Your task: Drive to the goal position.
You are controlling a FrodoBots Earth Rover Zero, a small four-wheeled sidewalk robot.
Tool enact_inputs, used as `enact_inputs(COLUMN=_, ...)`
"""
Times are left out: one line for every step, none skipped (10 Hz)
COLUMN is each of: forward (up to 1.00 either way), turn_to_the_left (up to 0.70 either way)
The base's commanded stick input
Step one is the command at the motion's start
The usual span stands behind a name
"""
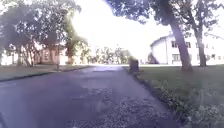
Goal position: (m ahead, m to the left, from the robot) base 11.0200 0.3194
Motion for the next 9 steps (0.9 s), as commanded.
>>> enact_inputs(forward=0.70, turn_to_the_left=0.00)
enact_inputs(forward=0.70, turn_to_the_left=0.00)
enact_inputs(forward=0.70, turn_to_the_left=0.00)
enact_inputs(forward=0.70, turn_to_the_left=0.00)
enact_inputs(forward=0.70, turn_to_the_left=0.00)
enact_inputs(forward=0.70, turn_to_the_left=0.00)
enact_inputs(forward=0.70, turn_to_the_left=0.00)
enact_inputs(forward=0.70, turn_to_the_left=0.00)
enact_inputs(forward=0.70, turn_to_the_left=0.00)
